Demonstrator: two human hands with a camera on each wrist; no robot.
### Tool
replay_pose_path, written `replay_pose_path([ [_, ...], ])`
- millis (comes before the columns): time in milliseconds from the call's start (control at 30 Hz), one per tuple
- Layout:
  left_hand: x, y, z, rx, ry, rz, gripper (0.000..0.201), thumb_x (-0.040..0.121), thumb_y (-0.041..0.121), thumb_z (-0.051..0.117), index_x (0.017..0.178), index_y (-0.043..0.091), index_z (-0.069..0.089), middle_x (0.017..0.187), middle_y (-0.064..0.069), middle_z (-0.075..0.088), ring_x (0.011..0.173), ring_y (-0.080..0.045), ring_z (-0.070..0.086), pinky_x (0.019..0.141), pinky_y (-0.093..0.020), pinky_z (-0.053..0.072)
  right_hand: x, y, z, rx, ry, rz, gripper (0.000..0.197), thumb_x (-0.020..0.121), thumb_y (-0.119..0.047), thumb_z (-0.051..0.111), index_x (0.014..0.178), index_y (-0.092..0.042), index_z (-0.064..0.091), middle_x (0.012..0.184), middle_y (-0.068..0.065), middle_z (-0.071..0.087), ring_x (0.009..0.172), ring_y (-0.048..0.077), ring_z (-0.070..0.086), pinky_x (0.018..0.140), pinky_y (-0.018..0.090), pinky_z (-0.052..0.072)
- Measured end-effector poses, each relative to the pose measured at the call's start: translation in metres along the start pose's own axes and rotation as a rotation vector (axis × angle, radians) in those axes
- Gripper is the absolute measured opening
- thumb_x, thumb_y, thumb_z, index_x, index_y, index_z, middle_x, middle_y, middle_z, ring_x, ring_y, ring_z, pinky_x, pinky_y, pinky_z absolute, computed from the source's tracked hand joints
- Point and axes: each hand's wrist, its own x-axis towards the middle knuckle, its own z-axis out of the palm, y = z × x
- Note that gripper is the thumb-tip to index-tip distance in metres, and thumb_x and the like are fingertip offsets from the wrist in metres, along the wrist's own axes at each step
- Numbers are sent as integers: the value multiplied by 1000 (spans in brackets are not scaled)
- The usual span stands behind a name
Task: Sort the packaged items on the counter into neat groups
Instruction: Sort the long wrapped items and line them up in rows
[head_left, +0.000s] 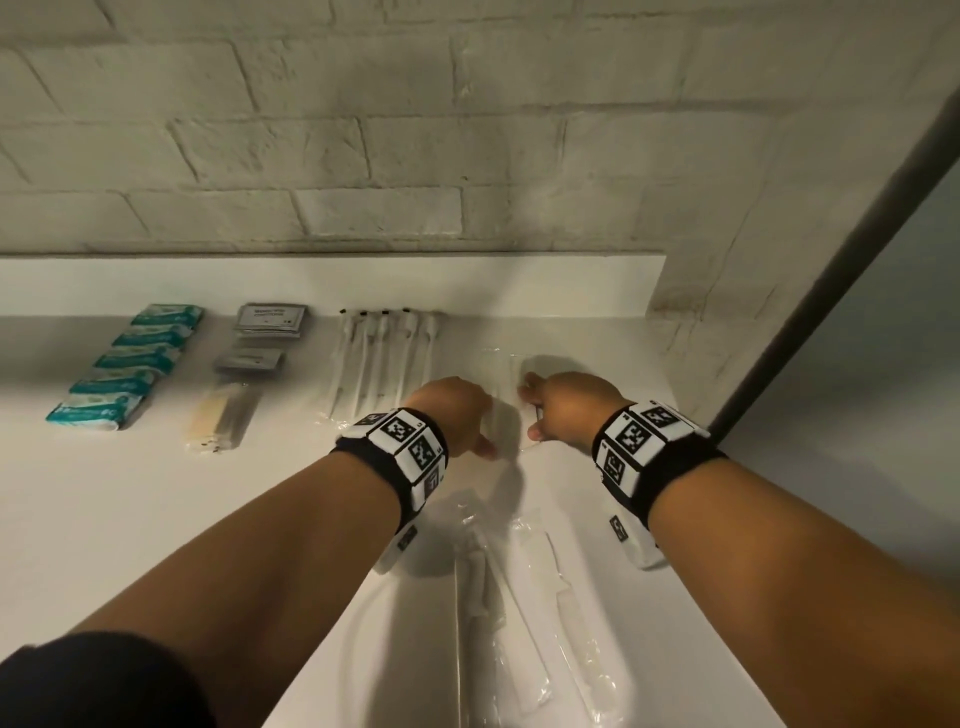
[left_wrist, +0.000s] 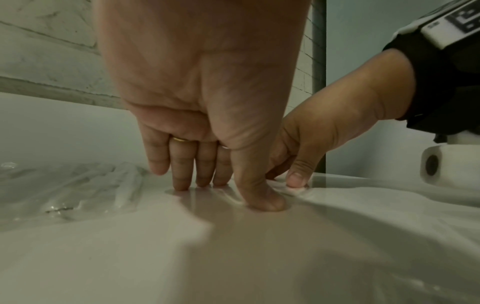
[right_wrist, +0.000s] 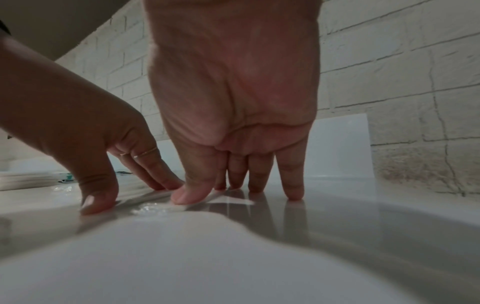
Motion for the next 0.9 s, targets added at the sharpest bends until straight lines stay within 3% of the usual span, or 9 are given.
replay_pose_path([
  [167, -4, 2, -1, 7, -23, 4, 62, 79, 46, 72, 130, 14, 55, 119, -7, 64, 110, -27, 59, 91, -34, 48, -29, -8, -2, 158, 118, -38, 79, 84, -37, 67, 150, -26, 25, 156, 2, 28, 135, 24, 40, 108, 37, 38],
  [233, -6, 5, -5, -17, -44, -5, 55, 82, 42, 71, 127, 13, 58, 119, -7, 65, 109, -26, 60, 89, -32, 47, -57, -22, -4, 188, 177, -48, 75, 79, -48, 69, 142, -23, 37, 142, 4, 43, 122, 24, 51, 98, 38, 46],
  [300, -9, 6, -7, -20, -63, 1, 51, 85, 39, 68, 126, 12, 58, 119, -7, 65, 110, -26, 60, 90, -33, 46, -87, -39, -2, 122, 41, -55, 74, 74, -56, 69, 133, -20, 43, 123, 0, 56, 106, 22, 59, 88, 37, 51],
  [367, -11, 7, -7, -11, -67, 19, 49, 86, 38, 66, 126, 11, 58, 118, -7, 65, 110, -27, 60, 91, -33, 46, -103, -55, 5, -28, -144, -63, 78, 75, -54, 70, 136, -17, 38, 117, 0, 59, 101, 22, 60, 86, 36, 52],
  [500, -14, 7, -5, -4, -38, 30, 45, 86, 38, 64, 123, 13, 60, 116, -7, 66, 106, -25, 62, 88, -32, 48, -96, -71, 18, -170, -246, 7, 83, 85, -24, 70, 147, -5, 18, 126, 9, 58, 111, 28, 59, 83, 35, 48],
  [633, -21, 10, -6, -34, -33, 45, 41, 88, 36, 62, 120, 10, 59, 114, -10, 65, 102, -27, 62, 83, -32, 47, -92, -73, 26, -103, -108, 4, 57, 89, -7, 52, 142, -11, 32, 118, 10, 58, 105, 29, 60, 69, 32, 41],
  [700, -24, 10, -4, -24, -19, 70, 41, 89, 34, 62, 121, 9, 57, 116, -11, 62, 103, -27, 61, 83, -33, 47, -96, -69, 28, -109, -53, -35, 54, 90, -8, 50, 141, -14, 32, 119, 11, 53, 107, 30, 57, 71, 33, 40],
  [800, -24, 9, -4, -37, -32, 79, 45, 89, 31, 61, 128, 10, 54, 126, -11, 59, 112, -28, 58, 92, -34, 47, -101, -58, 27, -174, 25, -146, 53, 92, -8, 45, 142, -18, 32, 120, 12, 49, 107, 31, 52, 74, 35, 37],
  [900, -24, 6, -2, -53, -12, 96, 47, 88, 30, 64, 130, 13, 55, 131, -10, 57, 117, -28, 57, 98, -37, 47, -102, -45, 20, -71, 82, -32, 40, 89, -6, 46, 128, -11, 46, 120, 13, 46, 103, 32, 53, 72, 35, 39],
])
